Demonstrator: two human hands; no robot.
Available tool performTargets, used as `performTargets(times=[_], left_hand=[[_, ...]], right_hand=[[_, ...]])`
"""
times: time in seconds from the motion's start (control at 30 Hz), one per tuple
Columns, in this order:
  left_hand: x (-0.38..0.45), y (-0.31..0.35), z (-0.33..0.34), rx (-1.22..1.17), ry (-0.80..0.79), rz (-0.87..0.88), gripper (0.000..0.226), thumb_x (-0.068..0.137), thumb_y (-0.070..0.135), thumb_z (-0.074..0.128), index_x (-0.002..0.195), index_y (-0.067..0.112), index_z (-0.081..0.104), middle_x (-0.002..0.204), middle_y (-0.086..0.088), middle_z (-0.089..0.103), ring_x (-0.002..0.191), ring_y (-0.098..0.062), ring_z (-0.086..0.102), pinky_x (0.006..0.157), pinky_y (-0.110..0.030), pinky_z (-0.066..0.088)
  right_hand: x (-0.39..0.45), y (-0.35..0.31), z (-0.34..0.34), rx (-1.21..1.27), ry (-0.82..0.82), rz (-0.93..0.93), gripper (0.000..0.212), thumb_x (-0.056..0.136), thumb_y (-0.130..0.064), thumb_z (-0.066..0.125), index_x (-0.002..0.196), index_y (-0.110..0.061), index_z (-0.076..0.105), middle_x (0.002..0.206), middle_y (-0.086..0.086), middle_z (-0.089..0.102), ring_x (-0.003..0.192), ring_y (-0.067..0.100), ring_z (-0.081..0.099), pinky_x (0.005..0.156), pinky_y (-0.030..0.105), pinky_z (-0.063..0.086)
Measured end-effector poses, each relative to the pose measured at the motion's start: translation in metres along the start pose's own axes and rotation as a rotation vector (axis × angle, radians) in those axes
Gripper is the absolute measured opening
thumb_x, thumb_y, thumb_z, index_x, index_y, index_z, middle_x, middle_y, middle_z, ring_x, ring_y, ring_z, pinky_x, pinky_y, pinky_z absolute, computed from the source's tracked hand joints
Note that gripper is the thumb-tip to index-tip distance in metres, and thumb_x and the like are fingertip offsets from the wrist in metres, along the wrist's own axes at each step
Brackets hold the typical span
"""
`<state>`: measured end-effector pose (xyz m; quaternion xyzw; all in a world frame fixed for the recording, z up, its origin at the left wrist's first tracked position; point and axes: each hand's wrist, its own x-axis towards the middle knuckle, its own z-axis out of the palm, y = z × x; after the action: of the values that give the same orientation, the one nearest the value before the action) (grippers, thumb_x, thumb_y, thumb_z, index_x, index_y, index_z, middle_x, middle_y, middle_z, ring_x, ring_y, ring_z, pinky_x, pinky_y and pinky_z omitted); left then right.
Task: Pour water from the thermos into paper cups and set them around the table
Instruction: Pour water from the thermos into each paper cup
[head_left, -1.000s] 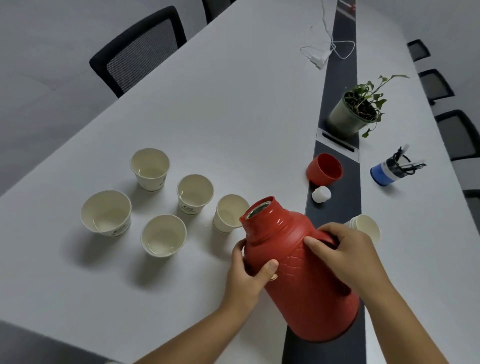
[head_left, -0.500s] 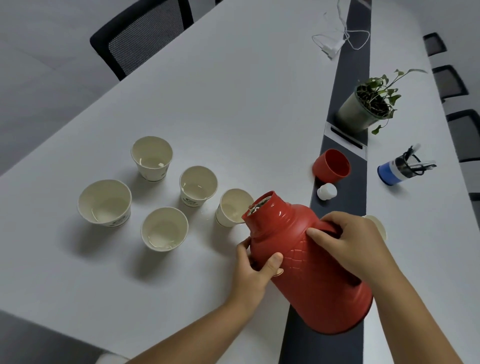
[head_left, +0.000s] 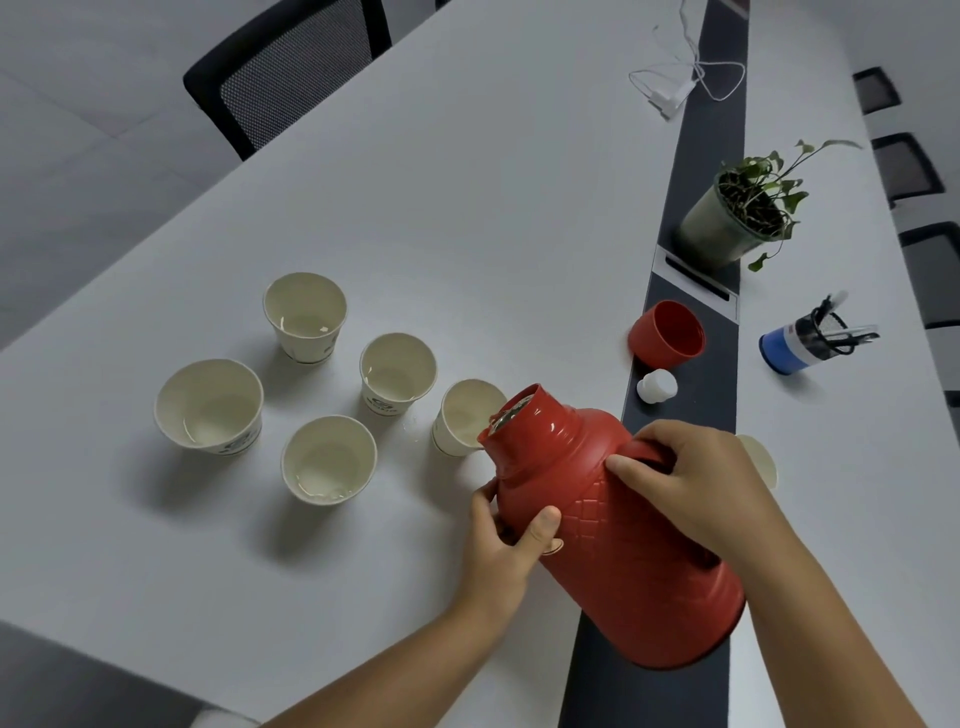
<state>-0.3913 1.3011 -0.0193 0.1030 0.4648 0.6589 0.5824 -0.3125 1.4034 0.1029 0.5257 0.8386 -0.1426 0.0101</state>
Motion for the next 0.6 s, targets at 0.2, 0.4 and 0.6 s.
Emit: performTargets(times=[0.2,0.4,0.6], left_hand=[[0.0004,-0.0013,-0.0002,-0.001,0.012,-0.004,0.048,0.058,0.035,0.064,0.102,0.028,0.043,0.108,-0.009,0.058,0.077,-0.004,0.066,0.059,-0.013,0.051],[0.0002,-0.0025,-0.0001,-0.002,0.006,-0.006,0.046,0.060,0.034,0.063,0.101,0.028,0.043,0.106,-0.007,0.058,0.074,0.003,0.066,0.058,-0.011,0.050],[-0.0002,-0.0038,-0.0003,-0.002,0.000,-0.007,0.049,0.057,0.037,0.064,0.101,0.028,0.044,0.104,-0.005,0.058,0.074,0.003,0.066,0.058,-0.012,0.051]], right_hand=[[0.0004,-0.0023,-0.0018,-0.024,0.011,-0.015,0.015,0.079,-0.035,0.062,0.084,-0.021,0.064,0.061,-0.024,0.046,0.058,-0.006,0.044,0.062,-0.003,0.035],[0.0007,-0.0018,-0.0015,-0.011,-0.017,-0.002,0.014,0.079,-0.035,0.062,0.084,-0.022,0.063,0.063,-0.022,0.049,0.062,-0.005,0.047,0.051,0.008,0.030],[-0.0001,-0.0018,-0.0017,-0.012,-0.021,-0.006,0.014,0.079,-0.035,0.062,0.084,-0.022,0.063,0.063,-0.021,0.049,0.061,-0.004,0.046,0.051,0.008,0.035]])
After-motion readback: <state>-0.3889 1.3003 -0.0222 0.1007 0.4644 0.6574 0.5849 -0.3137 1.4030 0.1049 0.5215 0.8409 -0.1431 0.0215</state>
